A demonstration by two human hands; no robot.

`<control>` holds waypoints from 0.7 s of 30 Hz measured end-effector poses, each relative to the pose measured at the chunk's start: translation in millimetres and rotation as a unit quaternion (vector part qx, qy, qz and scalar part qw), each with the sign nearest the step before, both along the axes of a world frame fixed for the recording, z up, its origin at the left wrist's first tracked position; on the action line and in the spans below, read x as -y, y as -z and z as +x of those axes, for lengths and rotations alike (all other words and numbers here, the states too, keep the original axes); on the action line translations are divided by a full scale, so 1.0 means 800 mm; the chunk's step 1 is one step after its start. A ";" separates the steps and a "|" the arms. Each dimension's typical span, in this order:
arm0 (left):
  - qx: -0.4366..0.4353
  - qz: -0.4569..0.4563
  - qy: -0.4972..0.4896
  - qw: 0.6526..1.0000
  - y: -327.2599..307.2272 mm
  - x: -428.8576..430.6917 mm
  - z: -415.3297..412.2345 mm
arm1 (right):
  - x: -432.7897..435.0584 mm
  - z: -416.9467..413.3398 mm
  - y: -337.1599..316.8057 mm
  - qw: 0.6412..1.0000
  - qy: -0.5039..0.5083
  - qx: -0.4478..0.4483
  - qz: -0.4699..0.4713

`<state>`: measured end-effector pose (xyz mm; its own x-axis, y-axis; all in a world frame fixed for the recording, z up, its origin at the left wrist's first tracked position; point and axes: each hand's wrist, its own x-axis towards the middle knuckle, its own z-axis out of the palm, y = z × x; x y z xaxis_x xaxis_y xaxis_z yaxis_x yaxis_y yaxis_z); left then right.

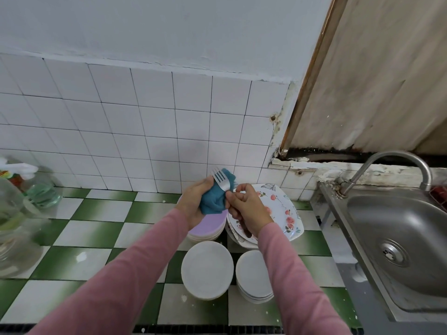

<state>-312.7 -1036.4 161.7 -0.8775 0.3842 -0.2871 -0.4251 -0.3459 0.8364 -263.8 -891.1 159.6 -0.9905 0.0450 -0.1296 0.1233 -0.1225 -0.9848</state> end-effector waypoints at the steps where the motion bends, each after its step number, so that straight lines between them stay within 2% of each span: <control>1: 0.001 -0.004 0.004 1.000 -0.001 0.001 0.000 | -0.003 -0.002 0.001 1.000 -0.004 0.008 0.005; 4: 0.015 -0.012 0.007 1.000 0.003 0.004 -0.004 | -0.011 -0.003 0.004 1.000 -0.018 0.015 0.017; 8: 0.051 0.002 0.002 0.999 0.005 0.006 -0.007 | -0.021 -0.001 0.011 0.996 -0.033 0.024 0.081; 16: 0.079 0.046 -0.056 0.994 0.000 0.012 -0.016 | -0.037 0.010 0.016 0.996 -0.033 0.012 0.085; 21: 0.046 -0.049 -0.104 0.992 0.009 0.010 -0.021 | -0.035 0.005 0.034 0.989 0.051 0.003 0.142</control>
<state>-329.6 -1044.7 154.7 -0.9031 0.1633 -0.3973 -0.4295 -0.3535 0.8310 -260.2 -863.0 132.2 -0.9783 0.1798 -0.1028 0.1301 0.1470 -0.9806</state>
